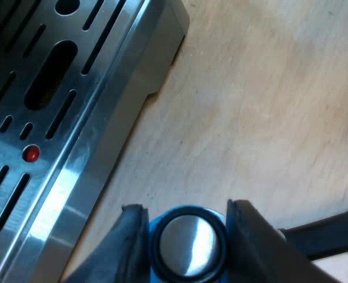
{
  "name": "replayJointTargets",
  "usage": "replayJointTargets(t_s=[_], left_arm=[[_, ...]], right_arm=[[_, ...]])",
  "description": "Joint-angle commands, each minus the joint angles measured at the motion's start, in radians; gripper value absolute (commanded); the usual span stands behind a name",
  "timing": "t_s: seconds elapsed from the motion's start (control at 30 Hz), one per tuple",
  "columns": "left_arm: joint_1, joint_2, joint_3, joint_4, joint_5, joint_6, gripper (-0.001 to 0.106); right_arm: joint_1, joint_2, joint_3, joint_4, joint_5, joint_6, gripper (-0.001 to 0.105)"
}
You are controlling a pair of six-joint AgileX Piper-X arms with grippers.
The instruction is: Grind coffee beans and then tamp
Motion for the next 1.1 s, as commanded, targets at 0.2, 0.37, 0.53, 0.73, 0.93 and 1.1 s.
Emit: replayJointTargets(t_s=[0.2, 0.37, 0.53, 0.73, 0.93, 1.1], left_arm=[[-0.002, -0.005, -0.008, -0.011, -0.009, 0.008, 0.006], [-0.002, -0.005, 0.014, -0.015, -0.009, 0.008, 0.006], [-0.002, 0.033, 0.034, -0.018, 0.006, 0.008, 0.006], [-0.002, 0.075, 0.034, -0.033, 0.006, 0.008, 0.006], [-0.002, 0.087, 0.049, -0.033, 0.006, 0.008, 0.006], [-0.002, 0.087, 0.082, -0.033, 0.006, 0.008, 0.006]], right_arm=[[-0.005, 0.000, -0.002, -0.014, 0.004, -0.003, 0.066], [-0.005, 0.000, -0.002, -0.014, 0.004, -0.003, 0.066], [-0.005, 0.000, -0.002, -0.014, 0.004, 0.002, 0.066], [-0.005, 0.000, -0.002, -0.014, 0.004, 0.004, 0.066], [-0.005, 0.000, -0.002, -0.014, 0.004, 0.004, 0.066], [-0.005, 0.000, -0.002, -0.014, 0.006, 0.004, 0.066]])
